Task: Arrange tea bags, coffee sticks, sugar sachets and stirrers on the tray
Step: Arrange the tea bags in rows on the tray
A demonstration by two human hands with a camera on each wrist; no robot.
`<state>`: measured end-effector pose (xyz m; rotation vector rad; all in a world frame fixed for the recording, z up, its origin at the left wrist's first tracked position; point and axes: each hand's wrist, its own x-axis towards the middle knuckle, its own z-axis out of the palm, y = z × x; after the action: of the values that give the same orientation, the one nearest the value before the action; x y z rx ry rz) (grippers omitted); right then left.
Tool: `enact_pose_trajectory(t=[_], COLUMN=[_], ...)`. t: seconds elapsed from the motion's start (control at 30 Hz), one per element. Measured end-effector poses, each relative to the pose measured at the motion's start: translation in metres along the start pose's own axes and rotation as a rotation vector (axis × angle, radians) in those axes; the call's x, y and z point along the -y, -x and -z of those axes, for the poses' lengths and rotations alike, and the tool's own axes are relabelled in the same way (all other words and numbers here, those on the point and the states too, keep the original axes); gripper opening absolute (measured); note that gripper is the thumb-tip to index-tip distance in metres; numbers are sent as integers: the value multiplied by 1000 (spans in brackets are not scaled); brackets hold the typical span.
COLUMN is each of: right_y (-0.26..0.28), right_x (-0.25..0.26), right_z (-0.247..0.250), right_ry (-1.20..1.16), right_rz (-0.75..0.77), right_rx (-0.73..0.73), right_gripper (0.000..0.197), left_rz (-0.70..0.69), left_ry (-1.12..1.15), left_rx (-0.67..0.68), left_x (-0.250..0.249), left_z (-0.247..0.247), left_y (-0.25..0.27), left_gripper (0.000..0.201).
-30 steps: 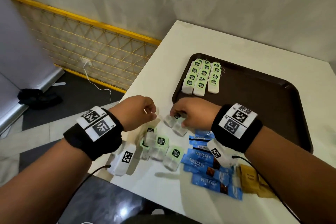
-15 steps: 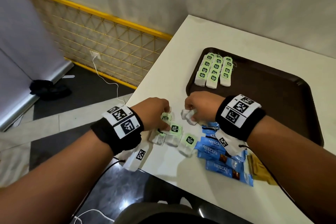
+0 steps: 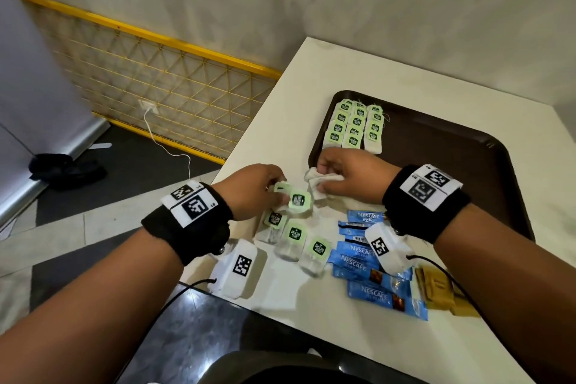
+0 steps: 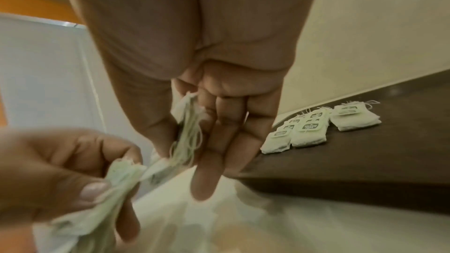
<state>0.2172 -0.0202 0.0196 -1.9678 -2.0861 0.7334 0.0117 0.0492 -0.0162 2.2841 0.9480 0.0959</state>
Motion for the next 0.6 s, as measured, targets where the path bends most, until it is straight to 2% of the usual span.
enact_pose_trajectory(t=[0.07,0.13,0.2,0.3,0.43,0.6], right_y=[3,7,12,12,7,9], right_x=[-4,-6,-7,-9,-16,-31], right_z=[8,18,28,37,42,42], right_ry=[-181,-462,-616,-621,-588,-505], right_rz=[-38,-69,-80,-47,-57,-120], right_rx=[-16,-13,-17,-9,22,-61], right_gripper=[18,17,18,19,23,35], left_rz=[52,136,178,183,152,169], left_ry=[237,647,909,1050,1068,1329], left_rx=[-38,-27,-21,-44,-32,14], left_x=[0,-7,-16,-29,-48,-69], left_z=[2,3,3,3,-6,-15], left_y=[-4,-8,-16,-30,-52,-66], left_gripper=[13,6,7,6,9,9])
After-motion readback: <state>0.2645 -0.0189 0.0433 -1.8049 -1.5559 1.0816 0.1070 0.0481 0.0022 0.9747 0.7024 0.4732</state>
